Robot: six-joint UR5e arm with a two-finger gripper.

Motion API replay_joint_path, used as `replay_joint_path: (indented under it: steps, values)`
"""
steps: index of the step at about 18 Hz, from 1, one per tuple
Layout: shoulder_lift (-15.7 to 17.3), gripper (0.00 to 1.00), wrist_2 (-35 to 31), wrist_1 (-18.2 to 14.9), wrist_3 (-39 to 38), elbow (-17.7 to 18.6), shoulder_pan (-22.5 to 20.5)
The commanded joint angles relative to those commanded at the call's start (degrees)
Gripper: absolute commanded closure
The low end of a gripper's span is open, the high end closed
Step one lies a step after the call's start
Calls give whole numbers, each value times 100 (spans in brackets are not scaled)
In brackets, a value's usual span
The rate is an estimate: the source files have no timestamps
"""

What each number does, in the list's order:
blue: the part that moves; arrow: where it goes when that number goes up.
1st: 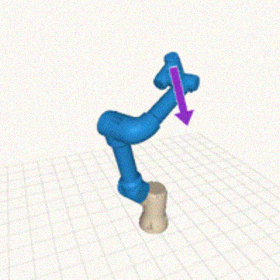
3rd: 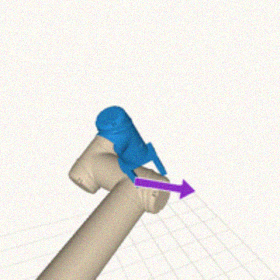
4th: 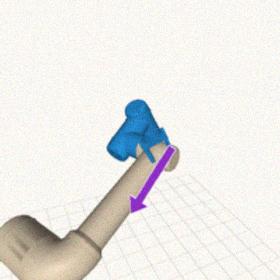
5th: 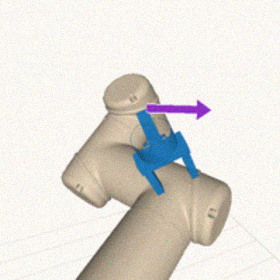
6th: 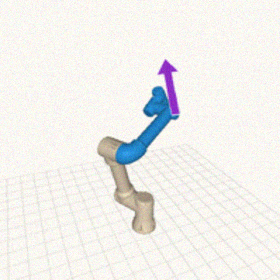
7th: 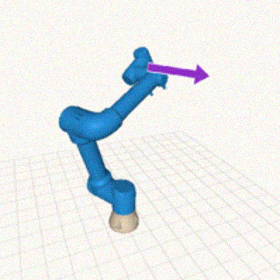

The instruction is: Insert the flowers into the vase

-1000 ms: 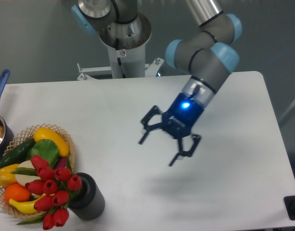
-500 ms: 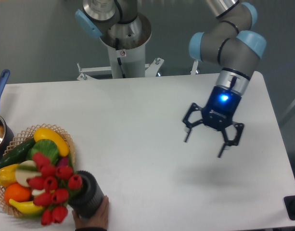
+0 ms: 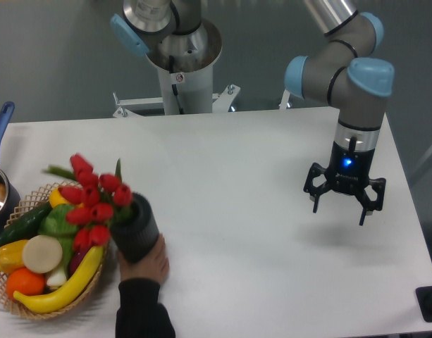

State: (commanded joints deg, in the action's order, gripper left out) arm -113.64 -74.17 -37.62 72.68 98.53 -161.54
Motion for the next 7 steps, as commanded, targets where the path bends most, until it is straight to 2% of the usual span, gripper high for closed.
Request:
replay_joint_path:
  steps: [2,5,7]
  values:
    - [52,0,-254,-262,298,-9,-9]
    - [175,0,-1008,-1052,502,-219,35]
    - [211,0,-1379,-1274,511,-351,166]
